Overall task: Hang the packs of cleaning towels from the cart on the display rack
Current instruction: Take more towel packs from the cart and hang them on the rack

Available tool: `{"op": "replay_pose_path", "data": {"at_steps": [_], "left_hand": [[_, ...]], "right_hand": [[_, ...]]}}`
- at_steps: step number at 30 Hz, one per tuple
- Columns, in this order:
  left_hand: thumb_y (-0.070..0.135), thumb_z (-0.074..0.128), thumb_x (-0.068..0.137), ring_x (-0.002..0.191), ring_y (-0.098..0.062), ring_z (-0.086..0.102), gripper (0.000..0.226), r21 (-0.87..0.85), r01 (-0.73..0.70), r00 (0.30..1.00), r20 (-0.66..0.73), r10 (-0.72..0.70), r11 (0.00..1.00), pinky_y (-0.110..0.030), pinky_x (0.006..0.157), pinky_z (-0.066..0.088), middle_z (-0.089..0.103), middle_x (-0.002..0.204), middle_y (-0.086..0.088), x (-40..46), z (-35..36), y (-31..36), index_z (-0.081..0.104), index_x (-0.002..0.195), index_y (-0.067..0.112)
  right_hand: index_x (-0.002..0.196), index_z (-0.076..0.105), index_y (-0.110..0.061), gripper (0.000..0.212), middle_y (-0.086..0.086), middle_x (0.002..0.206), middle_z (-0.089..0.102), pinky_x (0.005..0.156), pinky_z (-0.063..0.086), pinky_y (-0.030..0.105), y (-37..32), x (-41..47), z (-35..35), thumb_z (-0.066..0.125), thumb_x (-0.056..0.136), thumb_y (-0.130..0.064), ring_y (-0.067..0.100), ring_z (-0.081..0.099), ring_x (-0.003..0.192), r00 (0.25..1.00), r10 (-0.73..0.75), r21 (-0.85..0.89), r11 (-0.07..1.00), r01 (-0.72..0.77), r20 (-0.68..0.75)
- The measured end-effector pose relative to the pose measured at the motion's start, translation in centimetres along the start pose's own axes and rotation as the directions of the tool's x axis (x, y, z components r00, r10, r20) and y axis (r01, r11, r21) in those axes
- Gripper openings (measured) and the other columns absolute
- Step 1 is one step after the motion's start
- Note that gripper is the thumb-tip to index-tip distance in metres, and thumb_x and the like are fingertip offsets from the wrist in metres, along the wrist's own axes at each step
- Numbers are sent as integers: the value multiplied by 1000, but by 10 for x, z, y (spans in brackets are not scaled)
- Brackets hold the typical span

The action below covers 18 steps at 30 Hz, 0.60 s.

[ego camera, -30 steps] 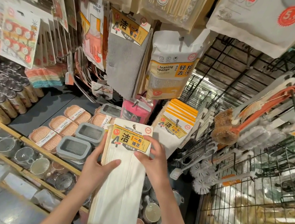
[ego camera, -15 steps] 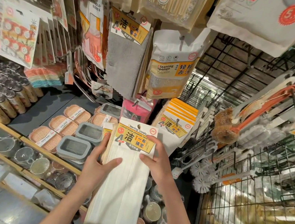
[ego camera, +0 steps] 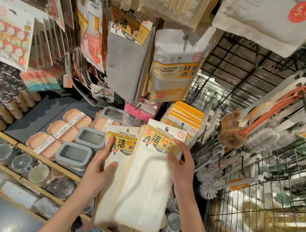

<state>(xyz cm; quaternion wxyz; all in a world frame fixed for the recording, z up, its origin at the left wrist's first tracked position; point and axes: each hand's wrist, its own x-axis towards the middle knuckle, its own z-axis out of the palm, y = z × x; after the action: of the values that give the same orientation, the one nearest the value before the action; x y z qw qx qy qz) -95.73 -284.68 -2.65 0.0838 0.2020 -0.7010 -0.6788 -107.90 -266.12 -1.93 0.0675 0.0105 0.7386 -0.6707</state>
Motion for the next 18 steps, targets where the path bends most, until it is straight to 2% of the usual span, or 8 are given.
{"op": "replay_pose_path", "data": {"at_steps": [2, 4, 7, 10, 12, 14, 16, 18], "left_hand": [[-4, 52, 95, 128, 25, 28, 70, 6, -20, 1000, -4, 20, 1000, -3, 106, 24, 34, 147, 27, 3, 0, -1, 34, 136, 49], [-4, 52, 95, 127, 26, 28, 71, -1, -14, 1000, -18, 14, 1000, -7, 108, 23, 34, 145, 30, 5, -1, -3, 34, 135, 51], [-3, 53, 94, 123, 29, 29, 71, 9, -22, 999, -37, 22, 1000, -1, 100, 27, 34, 143, 34, 7, -2, -5, 33, 136, 51], [-4, 54, 93, 121, 30, 30, 72, 26, -29, 998, -63, 31, 999, 4, 94, 29, 36, 139, 38, 10, -4, -6, 35, 135, 52], [-3, 55, 93, 122, 29, 30, 72, 32, -31, 997, -65, 33, 999, 5, 93, 28, 37, 136, 43, 10, -6, -6, 35, 135, 53], [-1, 56, 93, 122, 29, 30, 73, 38, -32, 998, -58, 34, 999, 0, 99, 26, 39, 133, 47, 11, -8, -6, 35, 136, 53], [-1, 56, 93, 122, 29, 30, 73, 35, -21, 998, -56, 23, 999, -15, 109, 24, 40, 132, 47, 11, -10, -7, 36, 137, 53], [0, 56, 93, 122, 28, 31, 73, 24, 6, 998, -62, -5, 1000, -29, 116, 23, 40, 133, 45, 11, -13, -8, 36, 139, 52]], "right_hand": [[109, 63, -32, 44, -2, 124, 61, 76, 48, 33, 3, 7, -7, 60, 85, 5, 15, 59, 89, 998, -16, -11, 1000, 16, -58], [105, 63, -37, 47, 0, 123, 62, 67, 45, 29, 6, 13, -13, 60, 84, 6, 12, 54, 76, 996, -30, -24, 999, 28, -80], [109, 63, -32, 45, -1, 127, 59, 75, 47, 26, 10, 22, -20, 59, 85, 6, 4, 60, 89, 996, -17, -23, 1000, 15, -92], [112, 63, -24, 42, -3, 126, 57, 67, 45, 9, 13, 30, -24, 58, 85, 7, -13, 57, 88, 992, -23, -27, 999, 20, -124], [113, 63, -19, 40, -3, 126, 56, 66, 44, 5, 16, 35, -26, 58, 85, 8, -17, 54, 92, 988, -15, -32, 999, 10, -152], [112, 63, -17, 39, -1, 126, 55, 70, 45, 8, 20, 40, -28, 57, 85, 10, -7, 55, 101, 986, -14, -35, 999, 8, -163], [113, 63, -17, 39, 0, 128, 55, 84, 47, 23, 25, 45, -28, 57, 85, 9, 12, 53, 110, 988, -15, -76, 997, 3, -151], [113, 62, -18, 38, 6, 128, 55, 76, 44, 30, 29, 48, -26, 57, 86, 8, 14, 52, 92, 991, -9, -104, 995, -5, -134]]}}
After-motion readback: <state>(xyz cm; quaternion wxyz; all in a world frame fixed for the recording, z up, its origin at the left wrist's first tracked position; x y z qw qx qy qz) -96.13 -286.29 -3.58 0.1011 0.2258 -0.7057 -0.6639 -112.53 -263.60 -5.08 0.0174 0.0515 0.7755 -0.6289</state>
